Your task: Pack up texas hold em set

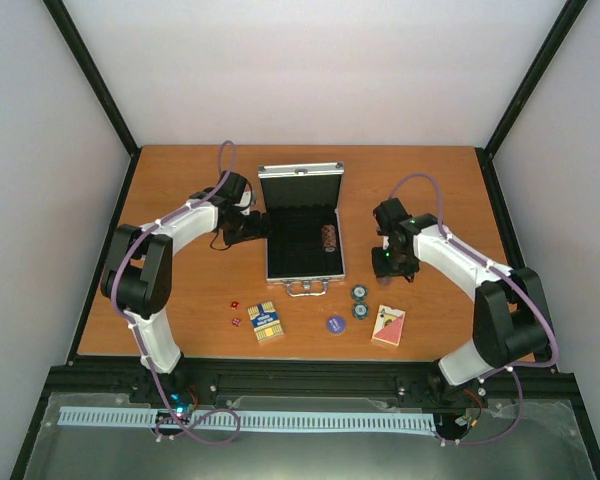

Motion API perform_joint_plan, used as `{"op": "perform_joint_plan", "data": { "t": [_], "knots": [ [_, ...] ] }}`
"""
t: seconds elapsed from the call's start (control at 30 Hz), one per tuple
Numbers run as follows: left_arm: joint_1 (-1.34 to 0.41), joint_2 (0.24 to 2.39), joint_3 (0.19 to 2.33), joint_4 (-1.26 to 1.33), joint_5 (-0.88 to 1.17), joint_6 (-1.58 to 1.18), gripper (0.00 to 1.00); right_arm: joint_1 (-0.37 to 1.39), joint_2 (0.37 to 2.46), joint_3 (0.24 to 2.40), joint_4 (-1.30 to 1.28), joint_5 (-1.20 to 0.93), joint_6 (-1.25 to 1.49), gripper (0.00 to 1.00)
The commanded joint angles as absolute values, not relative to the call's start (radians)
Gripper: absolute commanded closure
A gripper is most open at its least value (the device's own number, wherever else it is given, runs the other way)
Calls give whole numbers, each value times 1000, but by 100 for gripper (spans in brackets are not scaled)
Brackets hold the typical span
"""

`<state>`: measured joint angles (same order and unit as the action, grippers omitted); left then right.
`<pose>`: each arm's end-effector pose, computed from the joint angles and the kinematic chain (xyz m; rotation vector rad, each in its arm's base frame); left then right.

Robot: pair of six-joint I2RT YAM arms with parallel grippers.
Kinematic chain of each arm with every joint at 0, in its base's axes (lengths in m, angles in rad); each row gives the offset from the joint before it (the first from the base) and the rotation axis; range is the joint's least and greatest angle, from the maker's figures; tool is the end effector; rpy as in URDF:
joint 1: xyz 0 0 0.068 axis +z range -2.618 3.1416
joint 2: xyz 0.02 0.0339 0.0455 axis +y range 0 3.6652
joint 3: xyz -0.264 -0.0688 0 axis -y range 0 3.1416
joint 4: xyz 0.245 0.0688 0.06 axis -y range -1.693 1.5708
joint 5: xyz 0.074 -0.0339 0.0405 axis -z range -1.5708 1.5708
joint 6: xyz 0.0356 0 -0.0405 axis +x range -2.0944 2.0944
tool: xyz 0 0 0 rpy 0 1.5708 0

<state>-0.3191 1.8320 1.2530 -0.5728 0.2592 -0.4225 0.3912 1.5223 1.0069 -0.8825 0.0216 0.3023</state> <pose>0.3486 -0.1248 0.1857 -0.0670 2.7925 -0.5543 0.2488 0.1018 0.2007 -0.1292 2.9683 0.0573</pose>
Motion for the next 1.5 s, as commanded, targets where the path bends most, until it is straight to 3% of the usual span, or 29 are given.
{"op": "perform_joint_plan", "data": {
  "t": [0.0, 0.5, 1.03, 1.47],
  "knots": [
    [-327, 1844, 1284, -545, 272, -408, 13, 382, 1450, 1104, -885, 53, 262, 97],
    [-327, 1771, 1210, -413, 199, -419, 13, 462, 1380, 1030, -557, -182, 364, 97],
    [-327, 1757, 1177, -379, 190, -449, 13, 606, 1466, 960, -258, -65, 451, 97],
    [-327, 1775, 1188, -395, 191, -448, 13, 655, 1506, 934, -258, 83, 488, 97]
  ]
}}
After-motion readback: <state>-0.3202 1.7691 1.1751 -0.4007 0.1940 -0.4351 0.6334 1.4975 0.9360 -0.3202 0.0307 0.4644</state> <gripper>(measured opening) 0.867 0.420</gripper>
